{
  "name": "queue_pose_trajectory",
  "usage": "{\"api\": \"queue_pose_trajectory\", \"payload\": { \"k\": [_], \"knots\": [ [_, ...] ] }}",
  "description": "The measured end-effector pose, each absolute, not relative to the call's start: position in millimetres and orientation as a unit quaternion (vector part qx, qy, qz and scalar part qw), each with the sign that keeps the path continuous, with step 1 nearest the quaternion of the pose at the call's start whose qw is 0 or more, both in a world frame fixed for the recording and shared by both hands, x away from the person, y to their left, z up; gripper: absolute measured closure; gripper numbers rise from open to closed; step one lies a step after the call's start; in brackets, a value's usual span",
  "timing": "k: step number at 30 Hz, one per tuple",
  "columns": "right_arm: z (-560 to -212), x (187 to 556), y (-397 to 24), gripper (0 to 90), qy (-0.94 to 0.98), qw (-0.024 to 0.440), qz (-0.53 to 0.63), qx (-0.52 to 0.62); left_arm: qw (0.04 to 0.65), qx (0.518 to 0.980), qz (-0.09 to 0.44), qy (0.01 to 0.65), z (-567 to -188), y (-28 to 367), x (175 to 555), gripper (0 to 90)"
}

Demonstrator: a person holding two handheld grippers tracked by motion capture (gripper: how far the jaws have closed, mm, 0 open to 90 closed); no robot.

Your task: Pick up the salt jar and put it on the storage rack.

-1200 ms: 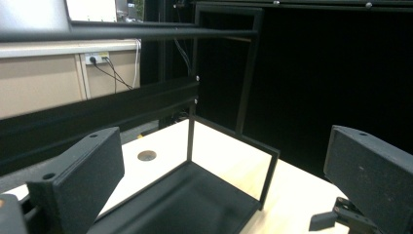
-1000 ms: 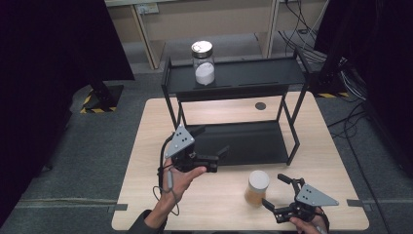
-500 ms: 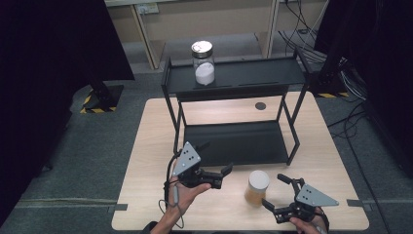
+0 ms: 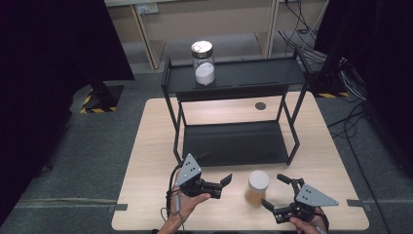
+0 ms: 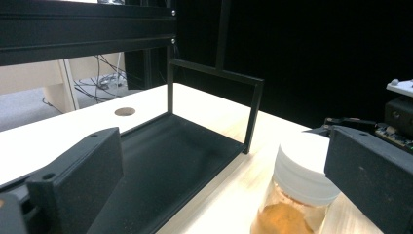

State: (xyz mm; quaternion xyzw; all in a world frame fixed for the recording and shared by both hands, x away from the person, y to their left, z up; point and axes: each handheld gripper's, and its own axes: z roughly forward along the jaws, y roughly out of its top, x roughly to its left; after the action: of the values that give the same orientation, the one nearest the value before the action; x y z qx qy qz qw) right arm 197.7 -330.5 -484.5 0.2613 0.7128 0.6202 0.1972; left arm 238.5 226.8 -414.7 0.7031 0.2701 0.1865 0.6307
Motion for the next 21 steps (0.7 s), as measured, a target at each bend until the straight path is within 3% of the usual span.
{"api": "queue_pose_trajectory", "payload": {
  "k": [21],
  "knots": [
    [-486, 200, -331, 0.3, 0.713, 0.194, 0.621, 0.262, 0.622, 0.711, 0.179, 0.274, -457, 232, 233, 0.4]
  ]
}}
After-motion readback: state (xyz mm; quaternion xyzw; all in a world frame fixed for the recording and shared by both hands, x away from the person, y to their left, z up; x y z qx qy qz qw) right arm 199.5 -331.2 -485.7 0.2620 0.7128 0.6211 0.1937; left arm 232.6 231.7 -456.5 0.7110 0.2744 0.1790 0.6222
